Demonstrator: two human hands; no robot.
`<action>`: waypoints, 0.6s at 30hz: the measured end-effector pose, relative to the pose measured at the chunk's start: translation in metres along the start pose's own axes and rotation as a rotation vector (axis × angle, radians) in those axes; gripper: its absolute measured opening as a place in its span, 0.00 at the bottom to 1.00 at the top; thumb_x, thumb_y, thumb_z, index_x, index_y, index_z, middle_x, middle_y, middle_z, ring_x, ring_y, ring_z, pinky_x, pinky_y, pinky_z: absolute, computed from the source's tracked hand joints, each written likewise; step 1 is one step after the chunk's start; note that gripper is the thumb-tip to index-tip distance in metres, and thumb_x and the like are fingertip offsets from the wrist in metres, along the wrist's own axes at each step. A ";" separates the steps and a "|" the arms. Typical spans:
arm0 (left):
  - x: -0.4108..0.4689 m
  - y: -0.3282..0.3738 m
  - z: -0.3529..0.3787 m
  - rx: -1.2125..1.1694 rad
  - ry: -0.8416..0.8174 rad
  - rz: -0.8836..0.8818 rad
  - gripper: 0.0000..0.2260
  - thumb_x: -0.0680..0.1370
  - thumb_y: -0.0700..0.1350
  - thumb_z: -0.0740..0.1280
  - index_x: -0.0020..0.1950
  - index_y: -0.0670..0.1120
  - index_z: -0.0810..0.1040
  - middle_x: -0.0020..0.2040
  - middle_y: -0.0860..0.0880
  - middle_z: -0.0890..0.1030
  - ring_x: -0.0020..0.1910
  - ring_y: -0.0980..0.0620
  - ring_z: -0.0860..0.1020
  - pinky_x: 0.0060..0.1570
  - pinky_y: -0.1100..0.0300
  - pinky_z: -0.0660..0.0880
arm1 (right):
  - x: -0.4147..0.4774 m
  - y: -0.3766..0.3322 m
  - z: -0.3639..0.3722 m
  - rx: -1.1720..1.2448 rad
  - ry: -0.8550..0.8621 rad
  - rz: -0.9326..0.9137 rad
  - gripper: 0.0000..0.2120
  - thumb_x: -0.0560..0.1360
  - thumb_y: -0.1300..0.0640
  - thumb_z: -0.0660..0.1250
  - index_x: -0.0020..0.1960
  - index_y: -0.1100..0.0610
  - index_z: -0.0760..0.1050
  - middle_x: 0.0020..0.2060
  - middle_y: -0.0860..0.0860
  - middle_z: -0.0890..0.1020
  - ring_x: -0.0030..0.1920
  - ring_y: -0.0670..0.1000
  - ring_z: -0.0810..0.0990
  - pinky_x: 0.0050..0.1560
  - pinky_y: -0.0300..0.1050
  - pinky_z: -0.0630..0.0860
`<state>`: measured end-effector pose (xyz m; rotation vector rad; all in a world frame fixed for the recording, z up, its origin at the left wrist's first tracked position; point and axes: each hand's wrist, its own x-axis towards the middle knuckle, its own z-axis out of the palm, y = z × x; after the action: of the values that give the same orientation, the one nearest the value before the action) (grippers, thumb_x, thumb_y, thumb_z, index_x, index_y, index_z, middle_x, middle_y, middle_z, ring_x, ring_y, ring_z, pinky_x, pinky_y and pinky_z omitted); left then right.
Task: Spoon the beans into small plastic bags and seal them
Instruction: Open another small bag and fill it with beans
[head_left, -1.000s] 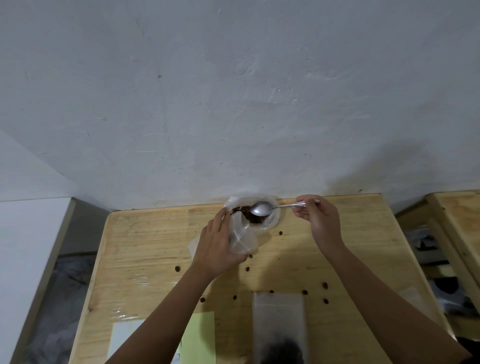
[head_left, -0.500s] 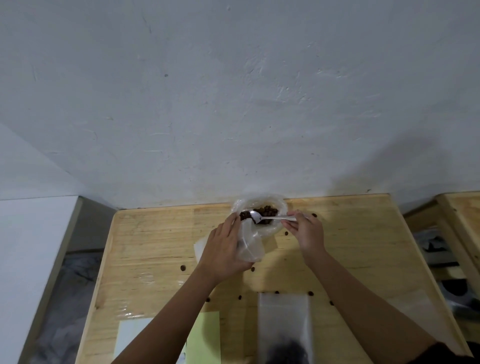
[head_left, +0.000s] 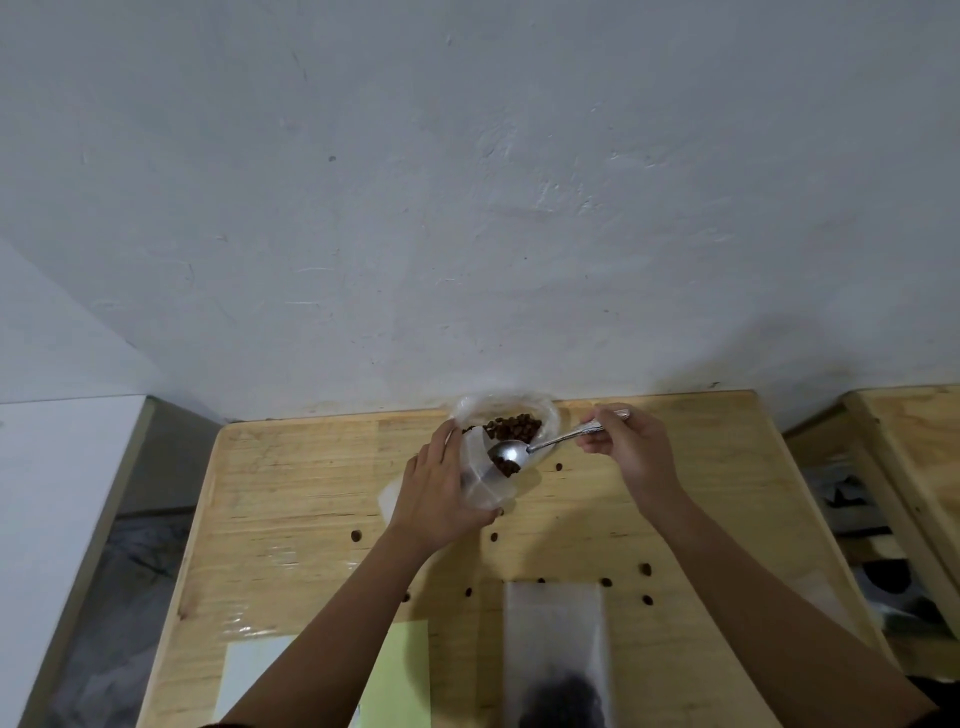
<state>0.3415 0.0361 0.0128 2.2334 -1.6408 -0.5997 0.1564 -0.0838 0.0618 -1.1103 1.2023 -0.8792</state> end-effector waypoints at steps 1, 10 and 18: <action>0.000 0.000 0.000 -0.006 0.004 0.006 0.50 0.64 0.65 0.72 0.76 0.44 0.51 0.76 0.50 0.52 0.73 0.49 0.58 0.70 0.52 0.60 | -0.002 -0.001 0.000 -0.010 -0.002 -0.030 0.12 0.77 0.66 0.62 0.37 0.61 0.79 0.30 0.52 0.82 0.27 0.48 0.80 0.32 0.37 0.78; -0.009 -0.006 -0.011 -0.068 0.044 0.036 0.50 0.63 0.65 0.73 0.75 0.46 0.54 0.75 0.50 0.55 0.72 0.49 0.60 0.69 0.51 0.62 | -0.001 0.002 0.004 -0.003 0.121 -0.003 0.11 0.78 0.63 0.61 0.40 0.60 0.79 0.40 0.58 0.81 0.36 0.51 0.81 0.36 0.35 0.79; -0.025 -0.001 -0.031 -0.114 0.178 0.078 0.45 0.64 0.58 0.75 0.74 0.44 0.58 0.70 0.50 0.62 0.68 0.52 0.63 0.65 0.61 0.63 | -0.019 0.014 0.019 -0.181 -0.121 0.211 0.08 0.79 0.63 0.60 0.50 0.62 0.78 0.49 0.57 0.80 0.49 0.54 0.82 0.51 0.42 0.80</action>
<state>0.3517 0.0605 0.0428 2.0673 -1.5568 -0.4488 0.1714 -0.0589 0.0535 -1.1393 1.2897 -0.5438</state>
